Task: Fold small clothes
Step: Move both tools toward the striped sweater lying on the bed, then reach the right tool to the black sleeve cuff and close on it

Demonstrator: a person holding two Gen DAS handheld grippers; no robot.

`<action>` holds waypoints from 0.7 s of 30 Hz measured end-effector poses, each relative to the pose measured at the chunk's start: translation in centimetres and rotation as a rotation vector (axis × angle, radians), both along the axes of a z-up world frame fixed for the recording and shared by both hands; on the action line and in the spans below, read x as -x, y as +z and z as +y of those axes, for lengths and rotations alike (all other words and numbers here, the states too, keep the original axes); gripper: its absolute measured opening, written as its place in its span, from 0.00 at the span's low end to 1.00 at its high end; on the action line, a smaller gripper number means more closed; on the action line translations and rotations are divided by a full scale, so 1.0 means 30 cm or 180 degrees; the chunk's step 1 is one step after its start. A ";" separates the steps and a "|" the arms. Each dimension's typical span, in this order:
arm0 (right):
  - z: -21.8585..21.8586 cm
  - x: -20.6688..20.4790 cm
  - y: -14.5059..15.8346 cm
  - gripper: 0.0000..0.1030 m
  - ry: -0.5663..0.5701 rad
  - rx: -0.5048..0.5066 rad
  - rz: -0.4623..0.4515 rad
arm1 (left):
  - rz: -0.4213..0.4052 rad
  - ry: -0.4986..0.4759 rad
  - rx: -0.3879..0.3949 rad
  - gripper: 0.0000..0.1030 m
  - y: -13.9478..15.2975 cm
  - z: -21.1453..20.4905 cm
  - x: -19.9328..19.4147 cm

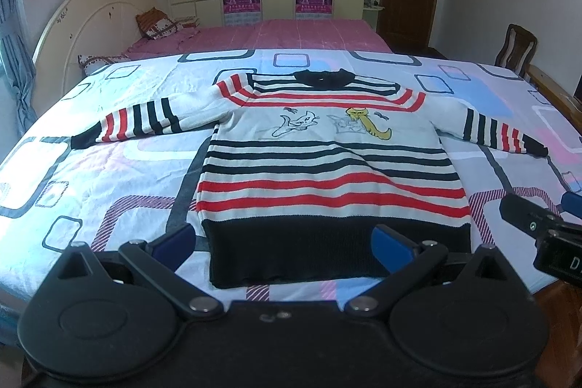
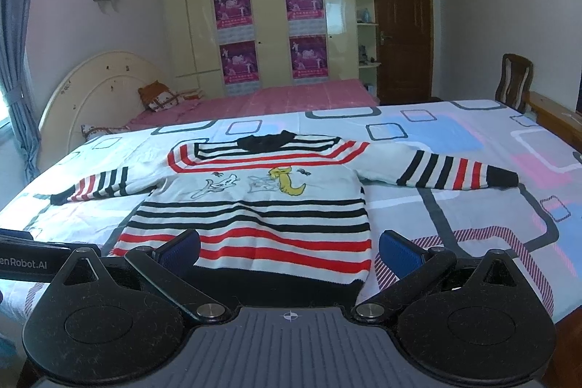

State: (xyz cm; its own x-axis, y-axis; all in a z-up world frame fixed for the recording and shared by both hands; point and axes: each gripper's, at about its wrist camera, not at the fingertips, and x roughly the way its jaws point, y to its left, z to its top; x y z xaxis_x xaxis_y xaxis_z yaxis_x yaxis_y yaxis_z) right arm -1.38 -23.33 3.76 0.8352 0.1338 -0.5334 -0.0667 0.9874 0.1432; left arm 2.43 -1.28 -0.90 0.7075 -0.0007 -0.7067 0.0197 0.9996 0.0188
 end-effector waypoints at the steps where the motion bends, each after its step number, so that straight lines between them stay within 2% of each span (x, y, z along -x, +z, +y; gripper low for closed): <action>1: -0.002 -0.003 -0.001 1.00 -0.0004 0.0002 0.0003 | 0.0010 0.0003 0.0005 1.00 -0.001 0.002 -0.002; 11: 0.000 -0.059 -0.011 1.00 -0.0044 0.0040 0.0031 | 0.0056 0.0024 0.0016 1.00 -0.019 0.026 -0.048; 21: 0.010 -0.167 -0.038 1.00 -0.0165 0.0106 0.0098 | 0.0122 0.0048 0.0022 1.00 -0.061 0.081 -0.169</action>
State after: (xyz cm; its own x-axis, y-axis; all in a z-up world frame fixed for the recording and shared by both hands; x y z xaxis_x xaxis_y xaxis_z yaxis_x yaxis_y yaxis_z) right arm 3.63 -23.03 2.62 0.8237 0.0726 -0.5624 -0.0115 0.9937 0.1115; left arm 7.49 1.14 -2.72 0.6800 0.0049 -0.7332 0.0051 0.9999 0.0114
